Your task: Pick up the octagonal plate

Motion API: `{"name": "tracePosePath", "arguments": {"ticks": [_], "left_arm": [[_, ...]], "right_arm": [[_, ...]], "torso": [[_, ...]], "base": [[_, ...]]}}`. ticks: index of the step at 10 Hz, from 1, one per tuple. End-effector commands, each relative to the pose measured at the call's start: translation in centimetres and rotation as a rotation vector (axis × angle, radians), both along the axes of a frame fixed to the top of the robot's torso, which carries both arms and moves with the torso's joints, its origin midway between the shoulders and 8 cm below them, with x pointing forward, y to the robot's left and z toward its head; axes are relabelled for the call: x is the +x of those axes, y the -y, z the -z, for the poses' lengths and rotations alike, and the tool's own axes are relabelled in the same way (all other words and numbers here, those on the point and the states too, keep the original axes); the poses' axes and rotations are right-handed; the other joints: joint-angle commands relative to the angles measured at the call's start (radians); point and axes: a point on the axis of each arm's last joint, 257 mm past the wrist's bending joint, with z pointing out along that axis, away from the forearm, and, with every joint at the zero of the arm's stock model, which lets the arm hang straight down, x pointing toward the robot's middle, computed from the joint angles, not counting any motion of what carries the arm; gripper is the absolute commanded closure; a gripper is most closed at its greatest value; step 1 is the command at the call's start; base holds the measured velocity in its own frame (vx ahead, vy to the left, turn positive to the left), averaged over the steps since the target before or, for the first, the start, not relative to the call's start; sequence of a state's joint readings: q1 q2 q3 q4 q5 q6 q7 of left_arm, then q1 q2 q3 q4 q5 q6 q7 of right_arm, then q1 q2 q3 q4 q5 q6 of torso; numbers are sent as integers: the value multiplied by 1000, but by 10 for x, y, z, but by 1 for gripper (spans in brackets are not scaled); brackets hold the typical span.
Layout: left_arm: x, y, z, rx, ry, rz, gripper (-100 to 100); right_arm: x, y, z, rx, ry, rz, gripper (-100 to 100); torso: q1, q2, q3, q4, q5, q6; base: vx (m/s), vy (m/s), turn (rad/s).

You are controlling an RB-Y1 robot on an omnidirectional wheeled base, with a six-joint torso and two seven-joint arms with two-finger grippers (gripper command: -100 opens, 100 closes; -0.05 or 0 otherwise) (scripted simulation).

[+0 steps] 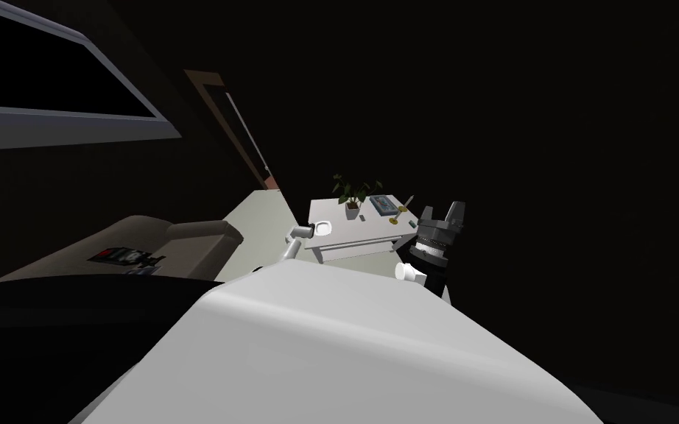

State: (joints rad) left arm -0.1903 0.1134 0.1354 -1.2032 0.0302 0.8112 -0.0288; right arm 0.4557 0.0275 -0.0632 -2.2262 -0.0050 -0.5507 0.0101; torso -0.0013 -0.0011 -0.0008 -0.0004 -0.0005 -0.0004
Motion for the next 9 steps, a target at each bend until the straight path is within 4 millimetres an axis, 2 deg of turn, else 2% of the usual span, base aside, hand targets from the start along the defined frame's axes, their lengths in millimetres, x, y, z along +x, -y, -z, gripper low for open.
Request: {"name": "tracePosePath", "arguments": {"ticks": [1,6,7,8,9], "left_arm": [[-7,5,12,-16,-61,-1,-100],[-25,23,31,-56,-190,3,-100],[-22,20,30,-51,-174,2,-100],[-23,21,31,-52,-178,2,0],[-18,26,35,-54,-174,-6,-100]], "right_arm": [[0,0,0,0,0,0,0],[0,0,0,0,0,0,0],[0,0,0,0,0,0,0],[0,0,0,0,0,0,0],[0,0,0,0,0,0,0]], "torso": [[0,0,0,0,0,0],[0,0,0,0,0,0],[0,0,0,0,0,0],[1,1,0,0,0,0],[1,1,1,0,0,0]], "base": [[22,-21,-8],[27,-22,-4],[11,-9,-1],[0,0,0],[-6,26,-54]]}}
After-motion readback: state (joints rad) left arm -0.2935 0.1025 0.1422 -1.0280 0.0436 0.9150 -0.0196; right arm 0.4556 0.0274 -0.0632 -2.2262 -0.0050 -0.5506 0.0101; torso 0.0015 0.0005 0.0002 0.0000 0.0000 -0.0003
